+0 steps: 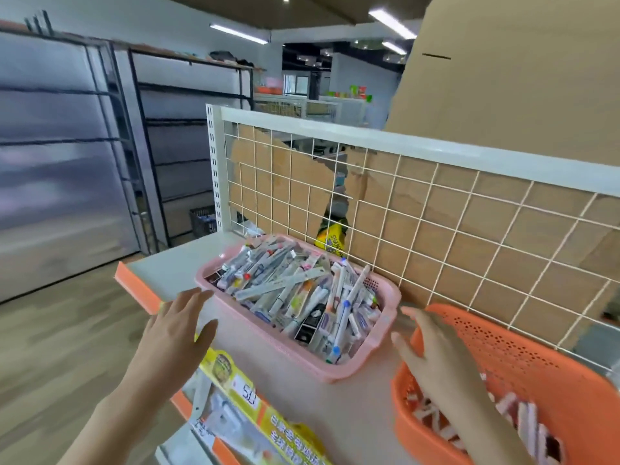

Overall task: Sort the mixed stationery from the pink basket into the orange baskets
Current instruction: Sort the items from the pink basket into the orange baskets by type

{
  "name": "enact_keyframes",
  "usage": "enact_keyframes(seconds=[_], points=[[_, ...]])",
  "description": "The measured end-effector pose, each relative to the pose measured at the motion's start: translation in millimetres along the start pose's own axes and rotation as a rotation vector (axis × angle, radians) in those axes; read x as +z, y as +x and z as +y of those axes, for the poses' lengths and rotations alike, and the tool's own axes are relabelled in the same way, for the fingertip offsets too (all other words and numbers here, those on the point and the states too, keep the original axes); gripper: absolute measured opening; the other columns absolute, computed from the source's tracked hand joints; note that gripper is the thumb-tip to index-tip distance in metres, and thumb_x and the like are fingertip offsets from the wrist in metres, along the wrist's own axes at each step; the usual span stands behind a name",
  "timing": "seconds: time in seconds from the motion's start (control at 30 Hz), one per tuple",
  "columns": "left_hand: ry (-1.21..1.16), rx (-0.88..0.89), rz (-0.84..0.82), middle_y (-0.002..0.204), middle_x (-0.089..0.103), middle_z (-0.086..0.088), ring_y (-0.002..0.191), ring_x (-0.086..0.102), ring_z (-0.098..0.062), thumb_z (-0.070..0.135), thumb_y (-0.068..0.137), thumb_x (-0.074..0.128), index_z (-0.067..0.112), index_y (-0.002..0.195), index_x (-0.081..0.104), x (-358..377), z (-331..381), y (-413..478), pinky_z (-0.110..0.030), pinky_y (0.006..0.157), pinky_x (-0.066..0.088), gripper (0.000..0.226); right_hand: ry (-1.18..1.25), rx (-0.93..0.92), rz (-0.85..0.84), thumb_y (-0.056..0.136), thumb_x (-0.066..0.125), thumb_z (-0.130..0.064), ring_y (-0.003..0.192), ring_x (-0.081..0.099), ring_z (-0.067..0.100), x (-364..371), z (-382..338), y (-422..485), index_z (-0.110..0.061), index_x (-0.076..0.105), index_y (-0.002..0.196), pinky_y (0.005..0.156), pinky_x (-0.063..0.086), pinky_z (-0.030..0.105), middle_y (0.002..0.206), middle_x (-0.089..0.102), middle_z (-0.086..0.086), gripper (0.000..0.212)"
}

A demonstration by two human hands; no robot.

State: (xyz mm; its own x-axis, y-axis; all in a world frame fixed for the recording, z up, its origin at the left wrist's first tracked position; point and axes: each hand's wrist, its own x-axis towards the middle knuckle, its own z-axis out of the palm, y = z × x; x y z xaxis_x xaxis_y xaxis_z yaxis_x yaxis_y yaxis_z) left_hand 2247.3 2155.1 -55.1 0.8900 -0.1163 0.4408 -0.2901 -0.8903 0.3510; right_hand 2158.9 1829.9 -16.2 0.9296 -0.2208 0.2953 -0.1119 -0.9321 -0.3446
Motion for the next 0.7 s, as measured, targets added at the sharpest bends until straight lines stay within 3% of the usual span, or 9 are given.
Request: enact_keyframes(seconds=[0.1,0.27,0.4,0.5,0.6,0.7], points=[[-0.042,0.043,-0.032,0.123,0.058,-0.009,0.105,0.058,-0.038,0.014,0.081,0.070,0.010,0.123,0.057,14,-3,24,-0.050,0.084,0.046,0.044,0.016,0.007,0.009,0.089,0.060,-0.027,0.110,0.054,0.018,10,-12,13,-0.019,0.054,0.125,0.077,0.034,0.025,0.118,0.058,-0.002,0.038],[-0.105,0.166,-0.064,0.119,0.061,-0.008,0.104,0.060,-0.035,0.025,0.085,0.059,0.011,0.119,0.060,33,-11,75,-0.046,0.082,0.048,0.037,0.034,0.075,-0.012,0.093,0.052,-0.036,0.120,0.047,0.008,30,-37,36,-0.026,0.041,0.137,0.094,0.036,0.021,0.135,0.047,-0.010,0.046],[-0.134,0.319,-0.143,0.114,0.064,-0.006,0.096,0.064,-0.031,0.040,0.082,0.039,0.011,0.114,0.062,47,-23,114,-0.042,0.077,0.052,0.050,0.066,0.169,-0.028,0.095,0.048,-0.039,0.116,0.050,0.003,51,-66,58,-0.030,0.040,0.138,0.086,0.036,0.018,0.138,0.045,-0.014,0.045],[-0.176,0.389,-0.206,0.117,0.063,-0.003,0.100,0.063,-0.029,0.041,0.081,0.038,0.013,0.117,0.061,55,-31,138,-0.042,0.078,0.053,0.051,0.105,0.260,-0.031,0.094,0.050,-0.037,0.092,0.050,0.000,70,-87,79,-0.028,0.051,0.127,0.072,0.034,0.022,0.120,0.054,-0.015,0.034],[-0.191,0.455,-0.243,0.119,0.062,-0.002,0.104,0.062,-0.027,0.041,0.081,0.039,0.015,0.121,0.059,62,-39,158,-0.041,0.082,0.052,0.052,0.119,0.343,-0.058,0.094,0.050,-0.035,0.083,0.055,0.012,89,-108,100,-0.019,0.061,0.107,0.073,0.041,0.029,0.097,0.060,-0.005,0.023],[-0.249,0.493,-0.290,0.126,0.057,-0.001,0.113,0.057,-0.026,0.037,0.082,0.045,0.016,0.126,0.056,66,-38,169,-0.039,0.090,0.047,0.051,0.053,0.427,-0.127,0.095,0.046,-0.042,0.070,0.052,0.017,102,-127,118,-0.019,0.051,0.071,0.056,0.036,0.024,0.070,0.052,-0.005,0.033]])
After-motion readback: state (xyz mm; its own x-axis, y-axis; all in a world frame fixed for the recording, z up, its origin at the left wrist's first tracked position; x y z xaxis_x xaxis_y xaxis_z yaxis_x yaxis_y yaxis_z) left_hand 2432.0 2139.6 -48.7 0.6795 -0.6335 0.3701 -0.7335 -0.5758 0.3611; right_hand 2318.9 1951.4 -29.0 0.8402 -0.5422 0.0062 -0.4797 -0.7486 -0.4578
